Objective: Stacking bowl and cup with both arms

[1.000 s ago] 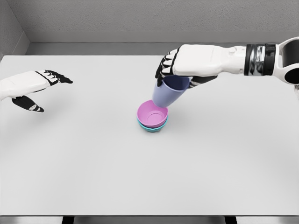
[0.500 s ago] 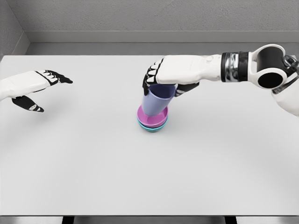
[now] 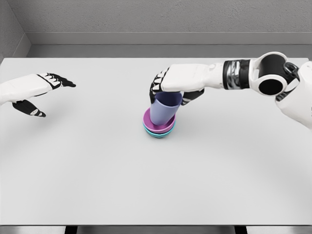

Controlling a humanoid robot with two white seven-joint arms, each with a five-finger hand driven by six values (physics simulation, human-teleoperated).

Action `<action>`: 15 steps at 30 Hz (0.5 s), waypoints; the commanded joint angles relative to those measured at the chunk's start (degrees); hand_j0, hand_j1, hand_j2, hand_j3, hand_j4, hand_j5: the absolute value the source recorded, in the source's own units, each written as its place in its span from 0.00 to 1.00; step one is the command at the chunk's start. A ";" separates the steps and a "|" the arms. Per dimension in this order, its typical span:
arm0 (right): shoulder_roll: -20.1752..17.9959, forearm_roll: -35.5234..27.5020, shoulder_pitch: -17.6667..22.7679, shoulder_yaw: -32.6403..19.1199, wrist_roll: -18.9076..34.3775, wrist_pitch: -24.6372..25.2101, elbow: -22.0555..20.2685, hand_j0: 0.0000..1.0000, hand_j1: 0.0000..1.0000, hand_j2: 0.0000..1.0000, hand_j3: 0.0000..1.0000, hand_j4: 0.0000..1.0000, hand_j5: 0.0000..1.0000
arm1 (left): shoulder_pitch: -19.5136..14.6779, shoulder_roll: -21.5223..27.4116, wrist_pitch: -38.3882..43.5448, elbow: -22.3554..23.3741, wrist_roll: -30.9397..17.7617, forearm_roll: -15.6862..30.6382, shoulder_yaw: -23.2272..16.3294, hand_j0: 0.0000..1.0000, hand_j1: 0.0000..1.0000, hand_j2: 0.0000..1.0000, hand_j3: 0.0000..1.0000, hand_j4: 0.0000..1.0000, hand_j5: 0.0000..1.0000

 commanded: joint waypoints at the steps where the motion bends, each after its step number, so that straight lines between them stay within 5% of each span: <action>1: 0.45 0.05 0.00 0.53 -0.03 0.56 0.12 0.62 0.62 0.62 0.62 0.62 0.62 | 0.00 0.06 0.13 0.00 0.03 0.36 0.05 1.00 1.00 1.00 1.00 1.00 1.00; 5: 0.63 0.14 -0.35 1.41 -0.03 0.56 1.09 0.63 0.63 0.63 0.63 0.63 0.63 | 0.00 0.06 0.13 0.00 0.03 0.36 0.05 1.00 1.00 1.00 1.00 1.00 1.00; 6: 0.63 0.14 -0.26 1.41 -0.03 0.73 1.18 0.87 0.87 0.87 0.87 0.87 0.87 | 0.00 0.06 0.13 0.00 0.03 0.36 0.05 1.00 1.00 1.00 1.00 1.00 1.00; 7: 0.63 0.14 -0.35 1.93 -0.03 2.84 1.00 1.00 1.00 1.00 1.00 1.00 1.00 | 0.00 0.06 0.13 0.00 0.03 0.36 0.05 1.00 1.00 1.00 1.00 1.00 1.00; 15: -0.43 0.14 -1.23 -1.40 -0.03 2.49 -2.43 1.00 1.00 1.00 1.00 1.00 1.00 | 0.09 0.06 0.13 -0.09 0.03 0.36 0.05 1.00 1.00 1.00 1.00 1.00 1.00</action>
